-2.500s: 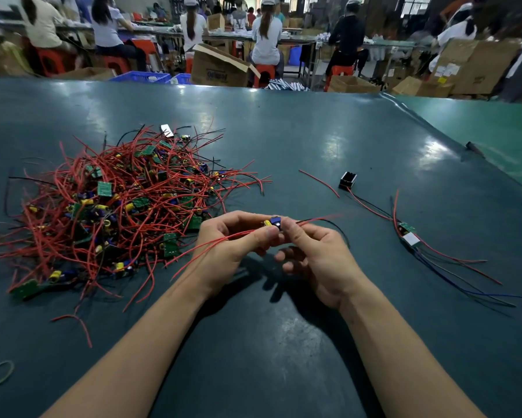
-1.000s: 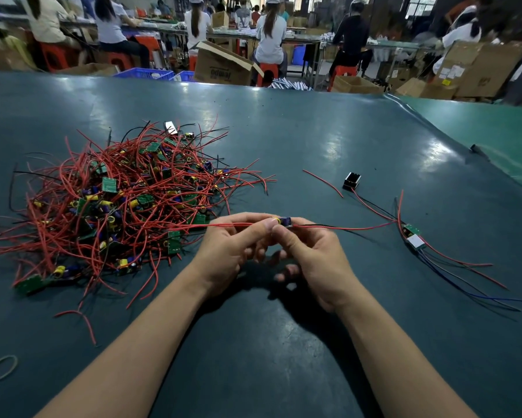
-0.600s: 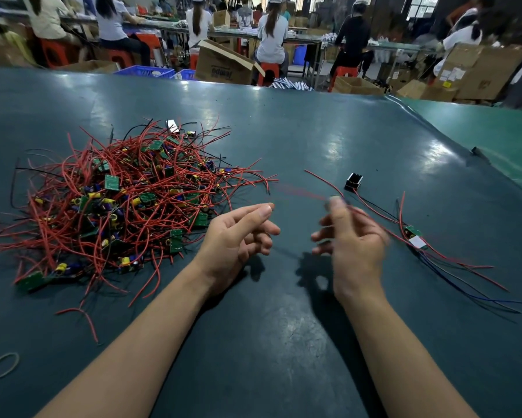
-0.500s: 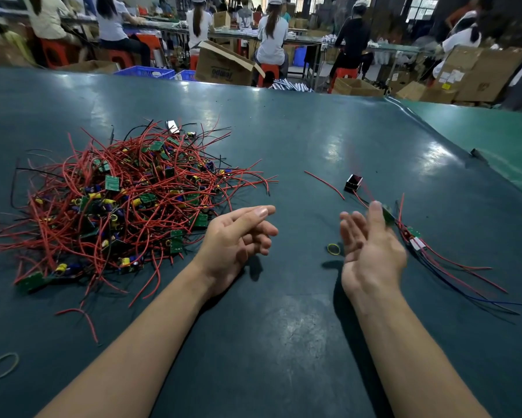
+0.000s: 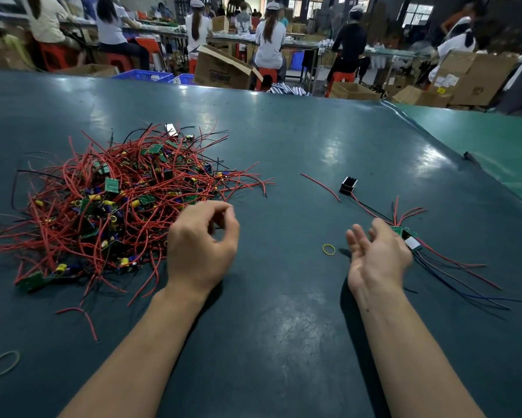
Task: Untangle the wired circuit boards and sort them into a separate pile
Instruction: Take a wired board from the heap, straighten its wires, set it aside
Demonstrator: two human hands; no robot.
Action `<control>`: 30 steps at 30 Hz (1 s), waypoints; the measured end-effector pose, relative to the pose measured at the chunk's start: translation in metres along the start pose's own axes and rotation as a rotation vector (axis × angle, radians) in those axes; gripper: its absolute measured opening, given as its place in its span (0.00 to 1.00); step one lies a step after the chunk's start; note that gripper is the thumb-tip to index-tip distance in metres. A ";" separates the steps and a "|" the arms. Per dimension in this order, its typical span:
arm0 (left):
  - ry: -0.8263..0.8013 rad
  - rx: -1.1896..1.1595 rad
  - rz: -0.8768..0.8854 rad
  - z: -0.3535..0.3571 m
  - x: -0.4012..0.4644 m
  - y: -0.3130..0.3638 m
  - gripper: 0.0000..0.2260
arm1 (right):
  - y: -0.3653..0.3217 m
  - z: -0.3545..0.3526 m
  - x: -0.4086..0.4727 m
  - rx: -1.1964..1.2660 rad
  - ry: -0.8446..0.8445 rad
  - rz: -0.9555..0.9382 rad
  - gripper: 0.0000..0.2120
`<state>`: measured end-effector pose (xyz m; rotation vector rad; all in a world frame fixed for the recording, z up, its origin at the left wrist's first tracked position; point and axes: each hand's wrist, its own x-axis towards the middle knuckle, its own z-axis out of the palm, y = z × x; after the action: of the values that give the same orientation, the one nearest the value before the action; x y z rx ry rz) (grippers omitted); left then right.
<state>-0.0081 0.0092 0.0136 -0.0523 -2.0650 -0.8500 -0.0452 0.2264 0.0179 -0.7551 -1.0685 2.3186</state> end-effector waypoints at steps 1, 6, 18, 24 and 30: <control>0.034 0.110 0.003 -0.004 0.002 -0.005 0.05 | -0.003 -0.001 0.003 -0.005 0.061 -0.061 0.07; -0.046 0.579 -0.360 -0.018 0.011 -0.025 0.16 | -0.002 -0.007 0.006 -0.121 0.124 -0.206 0.09; 0.005 0.466 -0.302 -0.018 0.010 -0.026 0.05 | 0.003 -0.002 -0.004 -0.306 -0.029 -0.261 0.13; 0.136 0.189 -0.010 -0.019 0.011 -0.022 0.06 | 0.002 -0.004 -0.005 -0.315 -0.059 -0.251 0.13; 0.055 -0.153 0.341 -0.005 -0.006 0.002 0.06 | 0.013 0.002 -0.032 -0.490 -0.709 -0.105 0.11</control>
<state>0.0004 0.0095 0.0124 -0.4467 -1.8657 -0.7833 -0.0257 0.1980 0.0175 0.0127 -1.9687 2.2951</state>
